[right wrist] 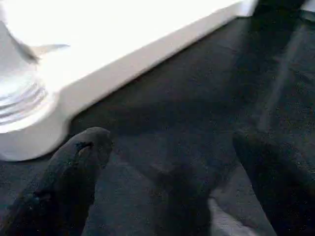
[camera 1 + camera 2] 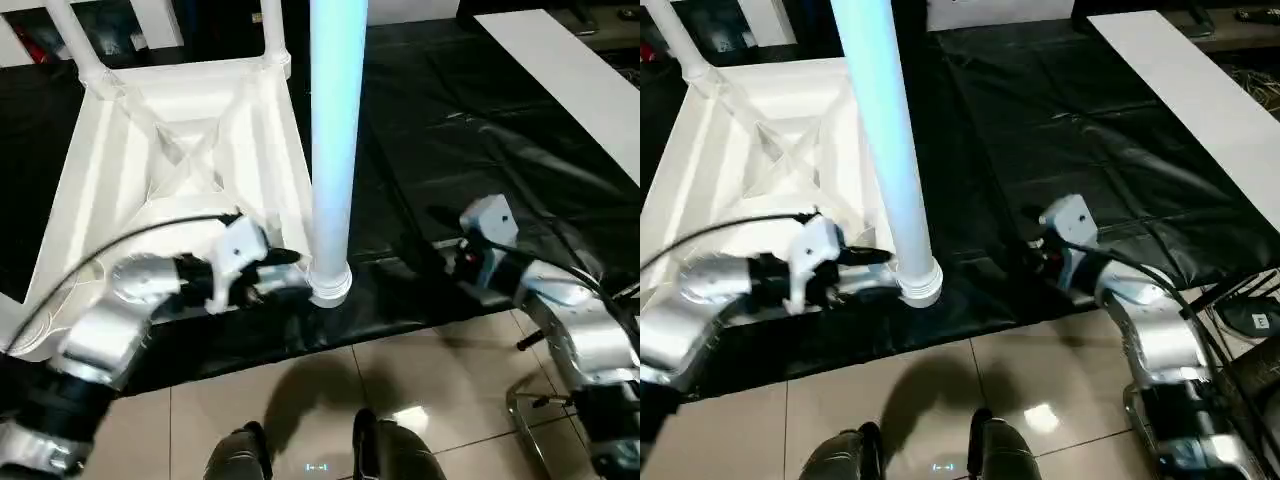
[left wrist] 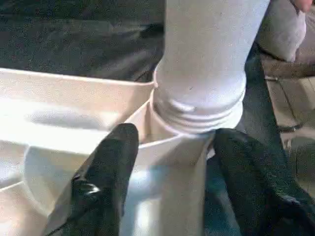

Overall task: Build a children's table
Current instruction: Rotate table base, then rotate leg to tighten

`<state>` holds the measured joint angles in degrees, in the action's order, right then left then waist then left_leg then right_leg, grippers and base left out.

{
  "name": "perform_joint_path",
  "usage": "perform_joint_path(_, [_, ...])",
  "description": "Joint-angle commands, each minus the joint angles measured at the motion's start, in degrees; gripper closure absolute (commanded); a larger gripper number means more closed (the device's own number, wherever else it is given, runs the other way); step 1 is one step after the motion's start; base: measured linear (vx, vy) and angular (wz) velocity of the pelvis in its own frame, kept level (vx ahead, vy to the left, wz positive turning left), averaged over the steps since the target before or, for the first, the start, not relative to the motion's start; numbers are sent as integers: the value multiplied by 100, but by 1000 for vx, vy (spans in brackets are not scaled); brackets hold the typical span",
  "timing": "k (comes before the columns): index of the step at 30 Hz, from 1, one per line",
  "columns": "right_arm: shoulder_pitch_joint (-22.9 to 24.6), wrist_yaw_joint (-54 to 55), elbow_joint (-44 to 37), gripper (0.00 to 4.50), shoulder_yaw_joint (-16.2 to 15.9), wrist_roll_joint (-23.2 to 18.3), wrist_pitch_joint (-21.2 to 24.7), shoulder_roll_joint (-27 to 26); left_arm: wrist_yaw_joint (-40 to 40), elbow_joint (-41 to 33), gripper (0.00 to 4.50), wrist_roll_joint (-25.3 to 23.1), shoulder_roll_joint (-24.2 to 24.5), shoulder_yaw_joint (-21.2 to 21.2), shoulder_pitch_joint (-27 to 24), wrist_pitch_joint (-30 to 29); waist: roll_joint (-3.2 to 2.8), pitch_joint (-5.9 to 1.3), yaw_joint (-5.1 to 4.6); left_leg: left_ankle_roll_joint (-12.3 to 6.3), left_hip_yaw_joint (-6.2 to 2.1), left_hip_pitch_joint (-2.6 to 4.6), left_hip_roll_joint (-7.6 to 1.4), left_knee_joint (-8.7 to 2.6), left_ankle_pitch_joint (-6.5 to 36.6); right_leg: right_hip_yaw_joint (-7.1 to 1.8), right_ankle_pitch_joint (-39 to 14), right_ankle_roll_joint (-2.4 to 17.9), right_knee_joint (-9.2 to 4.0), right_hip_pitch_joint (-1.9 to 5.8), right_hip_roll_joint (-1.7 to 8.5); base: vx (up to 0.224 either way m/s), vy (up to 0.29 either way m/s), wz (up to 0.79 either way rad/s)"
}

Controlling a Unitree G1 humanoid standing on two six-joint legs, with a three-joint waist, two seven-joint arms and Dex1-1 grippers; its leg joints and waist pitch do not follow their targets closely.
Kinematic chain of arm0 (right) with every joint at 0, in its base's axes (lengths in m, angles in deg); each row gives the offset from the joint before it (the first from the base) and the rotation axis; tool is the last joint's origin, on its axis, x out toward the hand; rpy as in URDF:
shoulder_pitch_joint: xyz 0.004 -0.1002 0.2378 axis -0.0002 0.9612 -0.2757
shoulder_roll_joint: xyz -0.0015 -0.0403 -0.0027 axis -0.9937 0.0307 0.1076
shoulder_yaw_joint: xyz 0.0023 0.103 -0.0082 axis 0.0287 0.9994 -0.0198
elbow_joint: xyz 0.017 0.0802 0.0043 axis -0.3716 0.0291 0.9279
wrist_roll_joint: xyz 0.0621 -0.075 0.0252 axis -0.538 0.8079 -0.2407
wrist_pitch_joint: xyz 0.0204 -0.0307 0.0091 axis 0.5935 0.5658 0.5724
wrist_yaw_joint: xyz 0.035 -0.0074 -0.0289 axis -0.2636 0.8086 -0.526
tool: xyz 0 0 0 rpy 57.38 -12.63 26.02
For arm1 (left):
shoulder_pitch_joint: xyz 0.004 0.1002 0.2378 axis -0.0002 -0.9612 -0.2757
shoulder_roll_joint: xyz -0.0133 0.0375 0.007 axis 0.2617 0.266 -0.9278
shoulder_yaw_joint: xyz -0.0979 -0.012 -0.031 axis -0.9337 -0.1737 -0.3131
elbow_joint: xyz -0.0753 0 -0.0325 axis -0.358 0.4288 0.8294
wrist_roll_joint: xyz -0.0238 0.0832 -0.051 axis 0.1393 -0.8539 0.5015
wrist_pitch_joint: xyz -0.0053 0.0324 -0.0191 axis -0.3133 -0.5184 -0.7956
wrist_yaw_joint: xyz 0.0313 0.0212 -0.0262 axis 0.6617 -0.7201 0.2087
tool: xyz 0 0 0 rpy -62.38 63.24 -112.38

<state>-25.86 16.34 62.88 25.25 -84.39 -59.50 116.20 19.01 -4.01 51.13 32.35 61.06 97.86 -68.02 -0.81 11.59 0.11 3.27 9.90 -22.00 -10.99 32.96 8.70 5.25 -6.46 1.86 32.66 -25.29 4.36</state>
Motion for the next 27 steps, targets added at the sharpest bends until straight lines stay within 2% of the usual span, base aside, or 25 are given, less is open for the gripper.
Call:
perform_joint_path(1, [94,-273,-350,0,-37,-195,180,108,-234,225,215,-145,144,49,12,46,37,-471,16,-393,-67,91,-121,-377,1710,-282,-3165,610,-486,350,341,0,0,0])
perform_joint_path(3, [145,-403,-487,0,-72,-296,280,171,-315,290,223,-189,189,87,51,79,32,-469,15,-382,-65,95,-120,-375,1725,-282,-3227,596,-500,347,345,0,0,0])
perform_joint_path(4, [223,-544,-663,0,-98,-400,374,249,-463,314,231,-158,250,122,77,43,3,-478,17,-374,-72,100,-126,-375,1714,-280,-3241,607,-497,346,349,0,0,0])
perform_joint_path(6, [254,-579,-730,0,-92,-413,421,272,-504,304,243,-120,279,133,79,13,16,-477,26,-365,-72,95,-129,-382,1734,-280,-3233,606,-495,342,343,0,0,0])
perform_joint_path(7, [304,-620,-839,0,-87,-445,544,326,-539,248,265,-112,341,149,56,-49,-11,-491,31,-348,-72,104,-131,-376,1722,-279,-3203,637,-490,342,349,0,0,0])
perform_joint_path(13, [422,-634,-1149,0,-22,-536,827,418,-496,-139,303,90,460,-3,-167,-427,17,-498,45,-334,-62,111,-143,-377,1690,-281,-3100,750,-488,337,340,0,0,0])
perform_joint_path(15, [444,-647,-1198,0,-25,-540,828,424,-361,-104,328,-70,497,-28,-220,-295,11,-503,53,-338,-65,100,-143,-373,1641,-288,-3041,760,-473,348,350,0,0,0])
perform_joint_path(16, [447,-647,-1231,0,-46,-542,851,417,-343,21,328,-244,563,18,-241,-147,21,-497,45,-344,-66,97,-136,-371,1674,-279,-3129,714,-483,349,347,0,0,0])
perform_joint_path(19, [425,-660,-1272,0,-84,-547,905,396,-392,168,354,-352,654,58,-271,-62,30,-480,39,-320,-73,100,-123,-379,1731,-275,-3368,560,-512,342,349,0,0,0])
perform_joint_path(24, [397,-647,-1318,0,-89,-559,973,388,-411,110,386,-297,686,30,-292,-128,25,-468,27,-262,-87,113,-118,-379,1835,-262,-3629,471,-547,327,358,0,0,0])
perform_joint_path(25, [398,-646,-1339,0,-88,-561,988,381,-399,61,396,-270,689,13,-314,-152,46,-498,34,-268,-83,121,-118,-366,1781,-262,-3651,473,-544,328,363,0,0,0])
perform_joint_path(27, [402,-650,-1350,0,-86,-563,987,374,-374,72,418,-239,666,-22,-316,-114,38,-499,29,-266,-83,118,-116,-363,1785,-257,-3662,458,-551,328,360,0,0,0])
